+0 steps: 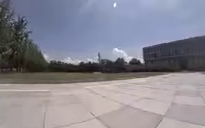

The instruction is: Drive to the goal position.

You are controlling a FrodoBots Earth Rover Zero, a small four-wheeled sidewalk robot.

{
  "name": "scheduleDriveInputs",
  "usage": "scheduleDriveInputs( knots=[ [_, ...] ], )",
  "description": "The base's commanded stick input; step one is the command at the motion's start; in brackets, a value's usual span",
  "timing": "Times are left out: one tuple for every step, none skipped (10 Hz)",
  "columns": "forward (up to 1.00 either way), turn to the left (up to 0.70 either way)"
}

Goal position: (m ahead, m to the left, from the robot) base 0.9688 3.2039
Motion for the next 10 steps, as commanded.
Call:
scheduleDriveInputs(
  knots=[
    [0.50, -0.49],
    [0.50, -0.24],
    [0.50, 0.01],
    [0.50, 0.01],
    [0.50, 0.01],
    [0.50, 0.01],
    [0.50, 0.01],
    [0.50, 0.01],
    [0.50, 0.01],
    [0.50, 0.01]
  ],
)
